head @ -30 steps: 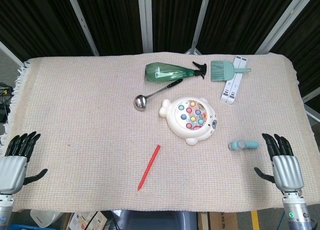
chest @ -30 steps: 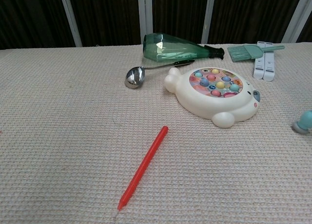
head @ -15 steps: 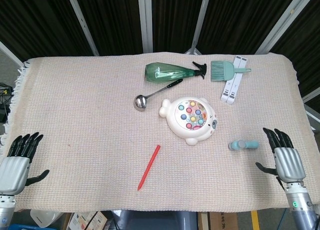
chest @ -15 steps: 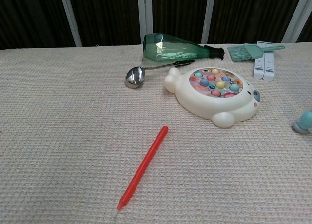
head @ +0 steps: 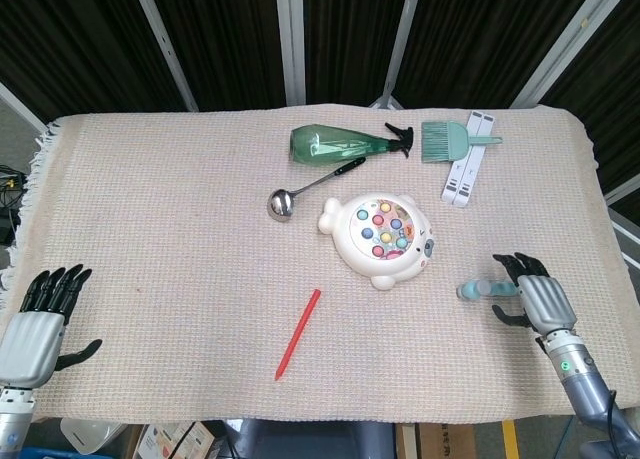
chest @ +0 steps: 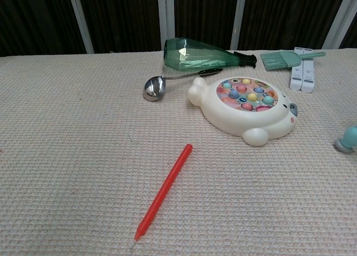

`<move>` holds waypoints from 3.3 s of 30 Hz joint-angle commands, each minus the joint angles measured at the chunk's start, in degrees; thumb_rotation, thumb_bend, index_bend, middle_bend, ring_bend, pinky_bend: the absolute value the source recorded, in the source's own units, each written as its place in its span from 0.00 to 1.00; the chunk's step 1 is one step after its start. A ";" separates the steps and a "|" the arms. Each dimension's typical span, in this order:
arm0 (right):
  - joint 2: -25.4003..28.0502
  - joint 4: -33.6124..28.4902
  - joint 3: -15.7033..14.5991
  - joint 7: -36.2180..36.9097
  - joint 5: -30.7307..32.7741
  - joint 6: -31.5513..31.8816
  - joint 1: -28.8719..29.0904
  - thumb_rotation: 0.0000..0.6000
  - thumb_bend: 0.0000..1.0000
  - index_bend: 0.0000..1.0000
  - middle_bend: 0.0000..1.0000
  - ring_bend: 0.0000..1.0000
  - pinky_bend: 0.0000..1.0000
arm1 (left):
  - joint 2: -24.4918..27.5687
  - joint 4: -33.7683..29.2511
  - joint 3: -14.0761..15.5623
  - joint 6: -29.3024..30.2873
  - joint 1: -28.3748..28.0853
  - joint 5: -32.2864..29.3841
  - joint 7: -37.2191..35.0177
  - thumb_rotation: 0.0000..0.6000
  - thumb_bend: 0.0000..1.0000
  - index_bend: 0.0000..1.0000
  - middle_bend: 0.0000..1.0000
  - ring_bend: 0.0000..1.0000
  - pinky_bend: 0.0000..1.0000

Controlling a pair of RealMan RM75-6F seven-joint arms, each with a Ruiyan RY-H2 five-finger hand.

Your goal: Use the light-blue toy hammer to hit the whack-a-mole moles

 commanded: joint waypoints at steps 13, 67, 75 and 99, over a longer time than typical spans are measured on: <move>-2.91 3.16 -0.66 -0.31 0.77 -2.18 1.45 1.00 0.40 0.30 0.29 0.18 0.12 | -0.18 -0.25 -0.22 -0.86 -0.49 -0.66 0.49 1.00 0.15 0.00 0.02 0.00 0.00; -6.55 7.51 -0.61 -0.49 3.04 -4.45 3.23 1.00 0.56 0.54 0.47 0.32 0.14 | -0.70 1.18 -0.08 -1.05 -0.46 -1.39 -0.75 1.00 0.15 0.00 0.01 0.00 0.00; -6.95 7.88 -0.45 0.07 3.19 -5.14 3.70 1.00 0.59 0.64 0.58 0.41 0.17 | -0.78 1.45 -0.04 -1.21 -0.50 -1.52 -1.01 1.00 0.15 0.00 0.01 0.00 0.00; 1.56 -5.89 3.19 1.11 -4.30 -1.79 8.96 1.00 0.73 0.91 0.79 0.62 0.31 | -1.03 1.77 -0.41 -2.03 -1.52 -1.10 -1.10 1.00 0.15 0.00 0.01 0.00 0.00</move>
